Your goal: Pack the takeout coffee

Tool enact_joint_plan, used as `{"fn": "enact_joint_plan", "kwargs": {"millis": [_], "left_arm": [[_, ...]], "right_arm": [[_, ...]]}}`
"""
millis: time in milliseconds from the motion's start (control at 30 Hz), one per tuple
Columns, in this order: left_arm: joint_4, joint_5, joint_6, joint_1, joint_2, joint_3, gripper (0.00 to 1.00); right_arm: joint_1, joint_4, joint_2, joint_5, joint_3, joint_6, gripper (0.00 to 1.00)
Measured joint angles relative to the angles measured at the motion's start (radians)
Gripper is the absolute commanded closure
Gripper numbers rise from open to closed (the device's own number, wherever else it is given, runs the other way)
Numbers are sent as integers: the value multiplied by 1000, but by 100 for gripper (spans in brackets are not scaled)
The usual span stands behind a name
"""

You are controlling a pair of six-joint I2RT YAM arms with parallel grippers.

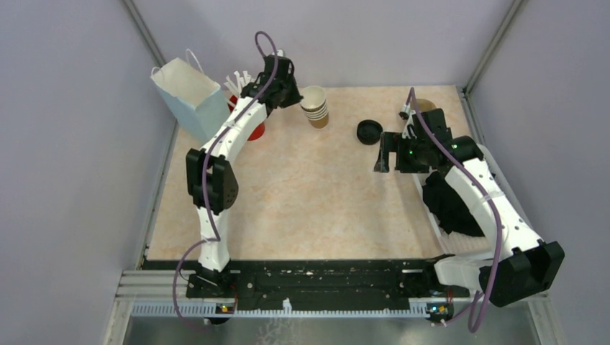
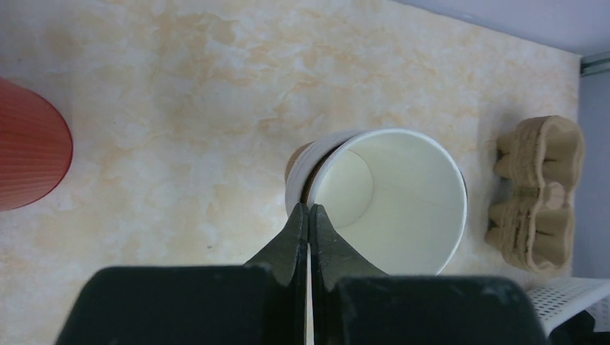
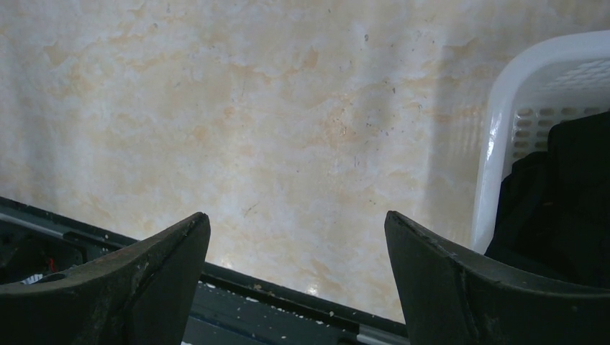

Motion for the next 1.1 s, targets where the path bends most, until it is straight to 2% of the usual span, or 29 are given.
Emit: {"fn": "enact_joint_plan", "kwargs": {"millis": [67,167,333,833,967,1100], "left_arm": [[3,0,2,-10,-2,21,100],[59,54,-30,-8,-32,-38,100],[41,73,-34,9,-28,-46,100],[45,99,-5,10,-35,8,100],[48,103,17,10,-80,-3,100],[62,103,49,10,-217,-129,100]], "right_arm": [[0,-1,0,0,0,0,9],[0,4,-1,0,-5,1,9],[0,2,-4,0,-18,2,9],[0,3,-6,0,-18,3,9],[0,2,-7,5,-18,3,9],[0,-5,-18,6,-17,3,9]]}}
